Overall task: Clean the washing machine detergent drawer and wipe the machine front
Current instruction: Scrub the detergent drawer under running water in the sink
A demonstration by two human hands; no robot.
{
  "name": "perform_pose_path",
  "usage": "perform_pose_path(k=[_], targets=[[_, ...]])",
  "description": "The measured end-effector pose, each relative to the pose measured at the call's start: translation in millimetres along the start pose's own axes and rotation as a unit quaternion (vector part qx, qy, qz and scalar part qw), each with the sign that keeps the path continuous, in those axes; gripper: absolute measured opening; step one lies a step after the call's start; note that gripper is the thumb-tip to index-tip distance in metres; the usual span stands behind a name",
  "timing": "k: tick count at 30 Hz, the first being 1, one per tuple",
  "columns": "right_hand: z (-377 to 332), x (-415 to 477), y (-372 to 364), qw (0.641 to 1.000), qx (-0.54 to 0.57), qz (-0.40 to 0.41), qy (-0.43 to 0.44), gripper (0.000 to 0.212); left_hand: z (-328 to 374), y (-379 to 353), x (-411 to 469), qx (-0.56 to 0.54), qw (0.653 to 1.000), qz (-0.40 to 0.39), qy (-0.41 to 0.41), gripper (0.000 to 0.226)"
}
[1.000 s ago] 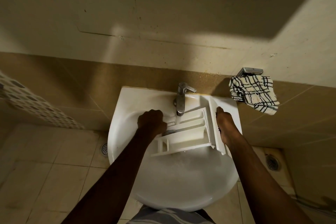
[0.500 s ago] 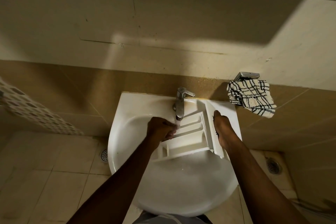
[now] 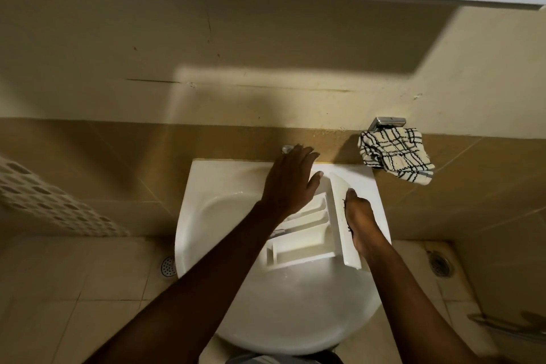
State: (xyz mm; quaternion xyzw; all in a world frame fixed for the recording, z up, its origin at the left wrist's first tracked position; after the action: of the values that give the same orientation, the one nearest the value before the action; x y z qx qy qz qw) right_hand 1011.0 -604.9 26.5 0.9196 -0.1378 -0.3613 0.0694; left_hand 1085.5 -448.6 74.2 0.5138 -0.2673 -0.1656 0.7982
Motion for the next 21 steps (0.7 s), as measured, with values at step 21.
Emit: perform_pose_path(k=[21], targets=[[-38, -73, -12, 0.938, -0.219, -0.071, 0.259, 0.049, 13, -1, -72, -0.251, 0.948, -0.107, 0.164, 0.021]])
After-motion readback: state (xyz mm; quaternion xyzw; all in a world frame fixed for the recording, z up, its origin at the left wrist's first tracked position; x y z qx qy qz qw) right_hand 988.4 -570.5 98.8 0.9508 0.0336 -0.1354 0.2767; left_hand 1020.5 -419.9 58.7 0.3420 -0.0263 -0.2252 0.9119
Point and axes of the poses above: each hand's wrist, its own x-axis towards the middle knuckle, its own y-axis out of the back of the hand, z = x × y, the point moved 5 cm from there along x, towards the middle knuckle, and after that the axes turned 13 degrees about -z, right-handed, at the moved point
